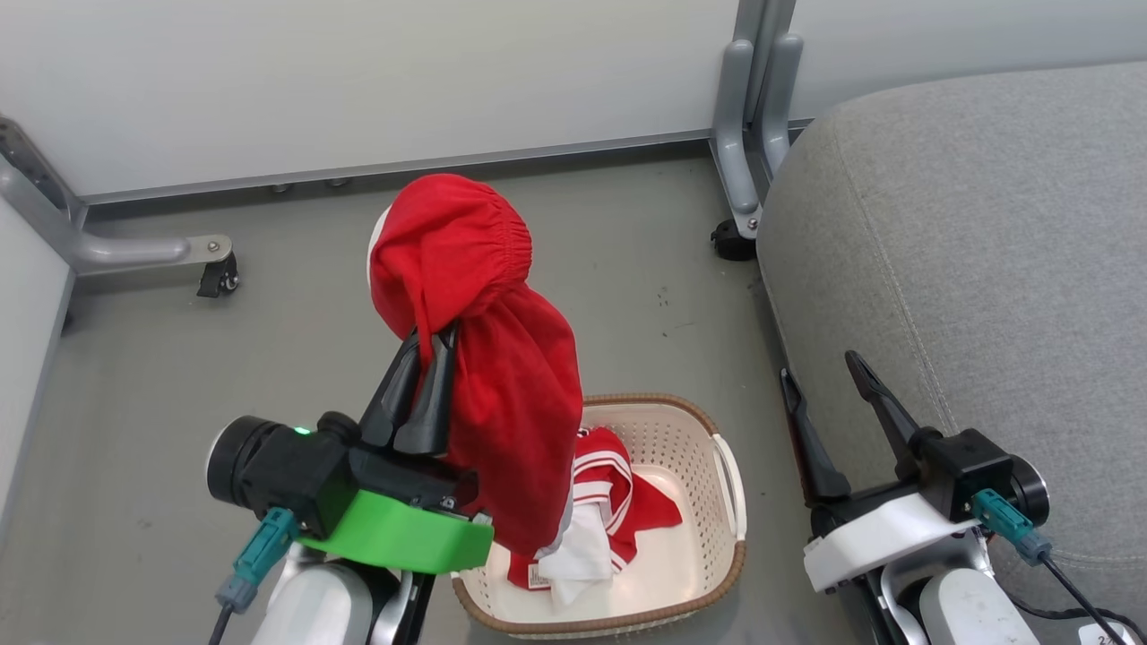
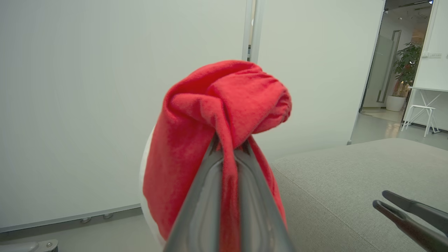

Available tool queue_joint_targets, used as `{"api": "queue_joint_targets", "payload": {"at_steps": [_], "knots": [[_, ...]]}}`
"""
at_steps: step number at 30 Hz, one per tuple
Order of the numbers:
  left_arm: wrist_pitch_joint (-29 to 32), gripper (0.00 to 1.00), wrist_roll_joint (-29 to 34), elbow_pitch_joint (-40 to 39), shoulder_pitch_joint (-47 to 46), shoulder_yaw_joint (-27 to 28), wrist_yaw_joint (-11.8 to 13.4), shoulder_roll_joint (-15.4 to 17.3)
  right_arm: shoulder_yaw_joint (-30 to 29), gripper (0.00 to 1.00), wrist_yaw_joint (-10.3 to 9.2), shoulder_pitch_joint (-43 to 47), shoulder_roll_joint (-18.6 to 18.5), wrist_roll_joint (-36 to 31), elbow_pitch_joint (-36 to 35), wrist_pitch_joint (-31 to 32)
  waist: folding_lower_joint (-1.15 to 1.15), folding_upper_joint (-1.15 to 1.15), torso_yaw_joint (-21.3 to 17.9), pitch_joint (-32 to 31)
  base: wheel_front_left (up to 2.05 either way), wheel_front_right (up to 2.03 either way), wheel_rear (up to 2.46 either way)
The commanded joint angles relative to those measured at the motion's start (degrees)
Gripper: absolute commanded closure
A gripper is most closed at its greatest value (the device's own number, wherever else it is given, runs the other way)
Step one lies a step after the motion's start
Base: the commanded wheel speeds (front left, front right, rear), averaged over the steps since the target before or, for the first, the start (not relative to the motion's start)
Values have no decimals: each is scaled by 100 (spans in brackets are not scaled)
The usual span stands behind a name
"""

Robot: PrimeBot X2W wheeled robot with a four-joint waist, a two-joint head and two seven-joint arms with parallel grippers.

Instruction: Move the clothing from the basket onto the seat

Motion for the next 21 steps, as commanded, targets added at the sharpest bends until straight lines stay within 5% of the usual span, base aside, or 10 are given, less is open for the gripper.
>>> {"api": "queue_joint_targets", "payload": {"at_steps": [1, 8, 21], "knots": [[1, 100, -21, -37, 58, -4, 21, 50, 10, 0, 0, 59, -16, 22, -28, 0, 1, 0, -1, 9, 0, 0, 0], [-12, 100, -41, -51, -2, -26, 18, 62, 346, 0, 0, -76, -16, 77, -58, 91, 1, 0, 12, 35, 0, 0, 0], [14, 100, -56, -48, -138, -126, 9, 57, 2825, 0, 0, -1025, -18, 949, 291, 299, 1, 0, 76, 185, 0, 0, 0]]}}
